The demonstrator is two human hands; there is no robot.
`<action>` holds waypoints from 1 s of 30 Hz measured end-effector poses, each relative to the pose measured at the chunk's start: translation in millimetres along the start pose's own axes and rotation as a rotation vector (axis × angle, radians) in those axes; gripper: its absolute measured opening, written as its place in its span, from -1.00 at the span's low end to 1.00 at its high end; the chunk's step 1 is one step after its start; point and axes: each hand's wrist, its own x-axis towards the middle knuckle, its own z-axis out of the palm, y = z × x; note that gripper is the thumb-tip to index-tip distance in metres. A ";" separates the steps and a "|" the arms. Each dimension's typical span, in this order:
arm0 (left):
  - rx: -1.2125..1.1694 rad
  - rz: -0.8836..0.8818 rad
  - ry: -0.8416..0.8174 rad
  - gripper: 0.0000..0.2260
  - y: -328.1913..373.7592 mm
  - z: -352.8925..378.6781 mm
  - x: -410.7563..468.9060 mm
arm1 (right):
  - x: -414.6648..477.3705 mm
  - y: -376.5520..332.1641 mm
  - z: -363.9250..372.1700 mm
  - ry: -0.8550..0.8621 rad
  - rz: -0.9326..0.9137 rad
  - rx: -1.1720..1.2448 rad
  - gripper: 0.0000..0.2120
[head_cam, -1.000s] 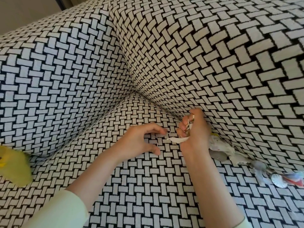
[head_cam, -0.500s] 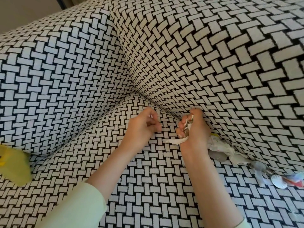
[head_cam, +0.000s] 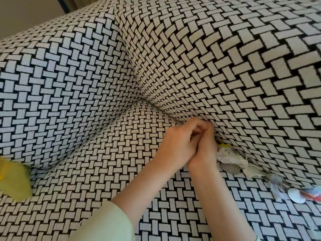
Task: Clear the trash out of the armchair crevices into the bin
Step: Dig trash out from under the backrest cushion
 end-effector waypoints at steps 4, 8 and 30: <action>0.225 0.164 -0.284 -0.42 -1.2 -14.6 -9.8 | 1.9 1.7 -1.5 0.014 0.025 -0.078 -0.72; 0.308 0.406 -0.158 -0.49 -2.7 -23.8 -21.3 | -5.7 -3.6 0.2 0.023 -0.063 -0.069 -0.73; 0.538 0.184 -0.671 -0.68 -85.3 -19.6 65.1 | -8.5 -22.4 8.0 -0.038 0.057 0.094 -0.50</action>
